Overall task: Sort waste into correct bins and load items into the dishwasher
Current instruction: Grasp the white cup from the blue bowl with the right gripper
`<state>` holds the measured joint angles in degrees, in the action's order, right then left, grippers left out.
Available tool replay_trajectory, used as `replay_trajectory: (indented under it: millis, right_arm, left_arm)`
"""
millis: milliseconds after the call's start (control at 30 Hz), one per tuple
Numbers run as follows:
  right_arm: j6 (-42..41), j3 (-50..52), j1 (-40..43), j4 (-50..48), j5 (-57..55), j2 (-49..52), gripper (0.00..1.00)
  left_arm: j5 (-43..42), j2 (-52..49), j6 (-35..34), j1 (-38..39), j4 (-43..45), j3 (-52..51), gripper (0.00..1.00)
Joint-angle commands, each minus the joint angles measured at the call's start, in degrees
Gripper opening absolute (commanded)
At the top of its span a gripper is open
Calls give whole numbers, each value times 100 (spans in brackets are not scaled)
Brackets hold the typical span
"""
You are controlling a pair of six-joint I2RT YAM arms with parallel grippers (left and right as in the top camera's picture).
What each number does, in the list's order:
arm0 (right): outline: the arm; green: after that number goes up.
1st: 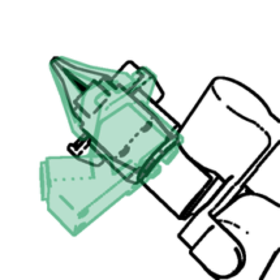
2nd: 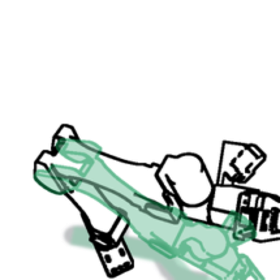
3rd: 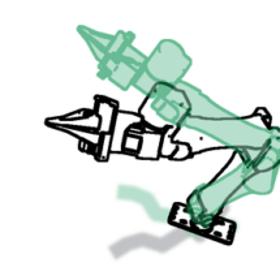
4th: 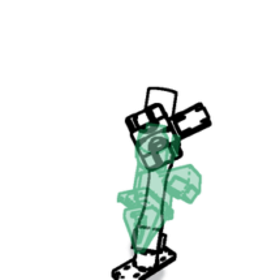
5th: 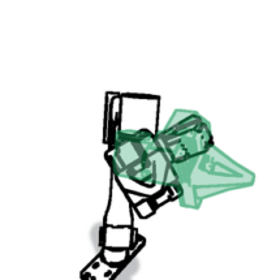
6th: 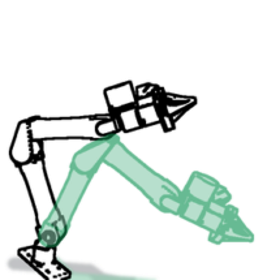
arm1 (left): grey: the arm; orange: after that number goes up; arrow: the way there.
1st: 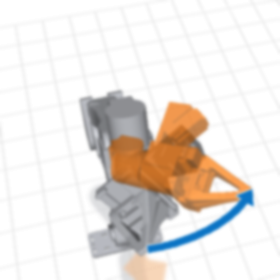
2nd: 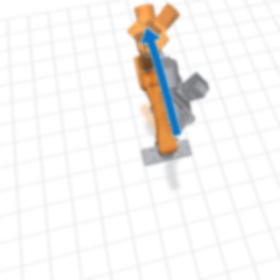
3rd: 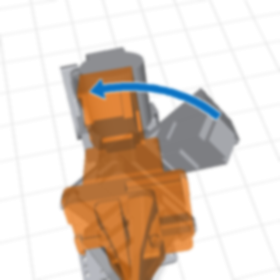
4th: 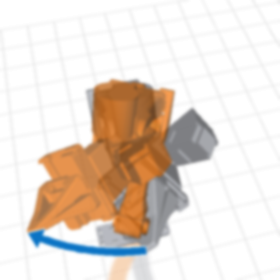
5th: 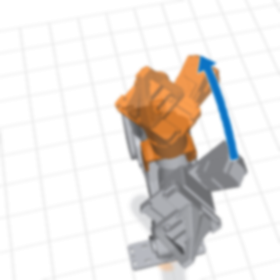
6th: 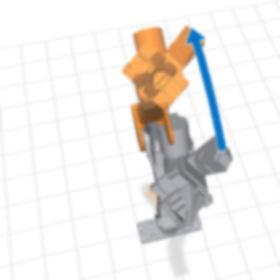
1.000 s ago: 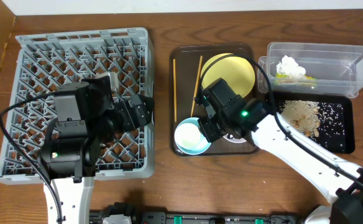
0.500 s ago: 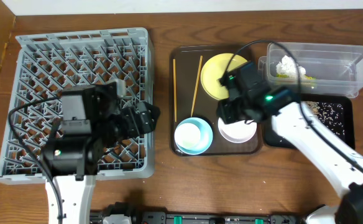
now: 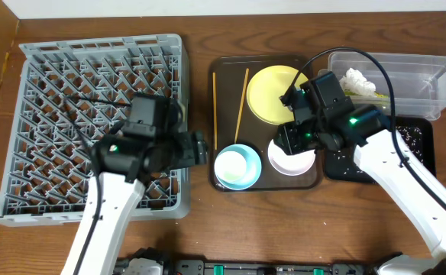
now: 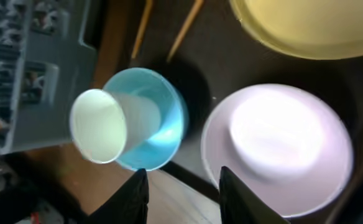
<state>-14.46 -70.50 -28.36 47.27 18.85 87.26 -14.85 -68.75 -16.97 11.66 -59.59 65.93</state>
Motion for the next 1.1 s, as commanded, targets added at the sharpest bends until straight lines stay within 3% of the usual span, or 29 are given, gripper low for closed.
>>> replay_trajectory:
  millis: [0,100,467,500,600,733,933,1067]
  right_arm:
    - [-195,-63,-4,-81,-404,-35,37]
    - [-299,-63,-4,-120,-402,-35,38]
    - [-308,-63,-22,39,-380,-35,37]
    - [-282,-63,-22,31,-280,-35,36]
    - [367,-63,-68,-33,584,-35,38]
    - [492,-63,-420,-31,693,26,40]
    - [31,-61,-1193,-291,-721,459,40]
    - [11,-61,-1561,-800,-933,1045,41]
  left_arm:
    - [205,-474,-138,278,190,-216,77]
    - [201,-894,-146,492,315,-258,70]
    - [205,-1969,-332,846,658,-260,68]
    - [201,-1980,-332,846,649,-260,64]
    - [210,-1871,-326,815,516,-254,63]
    - [205,-1436,-330,518,199,-144,69]
    - [-92,-236,-328,-105,-22,-33,81]
    - [-223,684,-330,-330,-24,-33,92]
